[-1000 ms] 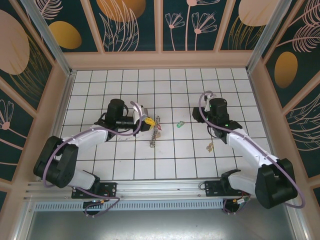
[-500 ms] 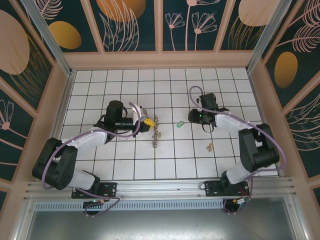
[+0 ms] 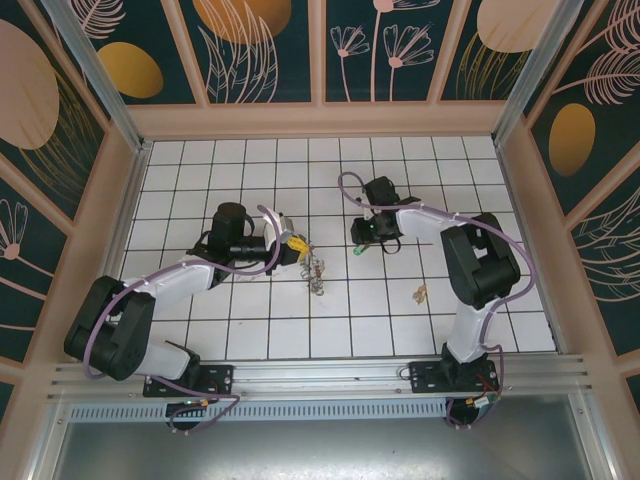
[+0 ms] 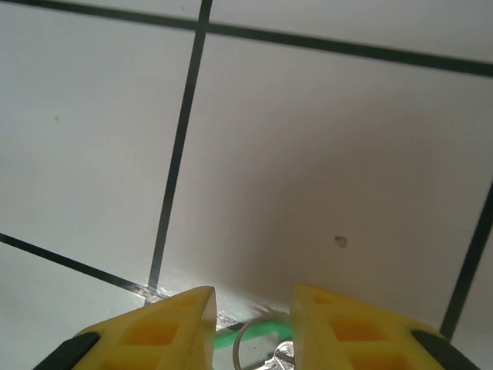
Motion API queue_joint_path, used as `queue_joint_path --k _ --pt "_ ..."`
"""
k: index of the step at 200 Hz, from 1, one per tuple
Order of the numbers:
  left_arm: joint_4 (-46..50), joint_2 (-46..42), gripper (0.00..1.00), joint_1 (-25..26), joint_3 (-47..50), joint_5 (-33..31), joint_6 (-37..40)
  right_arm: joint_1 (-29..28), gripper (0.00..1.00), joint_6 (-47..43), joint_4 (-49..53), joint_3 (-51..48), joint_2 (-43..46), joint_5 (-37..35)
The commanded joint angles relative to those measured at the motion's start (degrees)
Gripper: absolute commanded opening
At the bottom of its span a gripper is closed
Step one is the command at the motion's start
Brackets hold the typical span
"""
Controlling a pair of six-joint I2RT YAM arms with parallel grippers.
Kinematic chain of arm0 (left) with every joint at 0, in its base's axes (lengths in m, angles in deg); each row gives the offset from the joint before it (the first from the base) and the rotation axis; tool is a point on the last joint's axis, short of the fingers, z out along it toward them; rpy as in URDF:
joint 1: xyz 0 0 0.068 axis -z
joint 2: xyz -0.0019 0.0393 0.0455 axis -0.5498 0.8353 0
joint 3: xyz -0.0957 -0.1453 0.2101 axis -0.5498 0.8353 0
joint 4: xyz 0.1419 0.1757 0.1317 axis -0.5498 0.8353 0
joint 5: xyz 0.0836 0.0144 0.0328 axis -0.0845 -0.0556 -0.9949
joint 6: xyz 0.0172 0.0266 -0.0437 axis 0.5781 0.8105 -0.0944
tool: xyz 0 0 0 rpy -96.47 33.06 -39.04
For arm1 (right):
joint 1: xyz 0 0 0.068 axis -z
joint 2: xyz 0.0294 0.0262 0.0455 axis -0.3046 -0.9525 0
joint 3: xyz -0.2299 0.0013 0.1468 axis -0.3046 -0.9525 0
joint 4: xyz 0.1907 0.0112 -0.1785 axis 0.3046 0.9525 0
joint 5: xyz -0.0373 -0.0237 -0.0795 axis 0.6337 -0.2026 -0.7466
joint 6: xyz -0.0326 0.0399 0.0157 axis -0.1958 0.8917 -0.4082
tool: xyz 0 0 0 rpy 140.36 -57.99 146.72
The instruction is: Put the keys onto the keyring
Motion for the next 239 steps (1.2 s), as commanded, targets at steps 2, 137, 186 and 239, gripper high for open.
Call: queue_joint_path --k 2,137,186,239 --pt "-3.09 -1.54 0.0 0.29 0.15 0.96 -0.78 -0.57 0.32 -2.03 3.48 2.55 -1.05 -1.37" --pt "-2.19 -1.34 0.0 0.29 -0.53 1.13 -0.35 -1.76 0.3 -3.23 7.92 4.47 -2.4 -6.38" --pt "-2.09 -1.54 0.0 0.3 -0.47 0.96 -0.44 -2.62 0.37 -3.14 7.95 4.84 -0.42 -6.05" --pt "-2.0 -1.87 0.0 0.3 -0.13 0.87 -0.44 -3.41 0.4 -3.71 9.8 5.31 -1.67 -10.85"
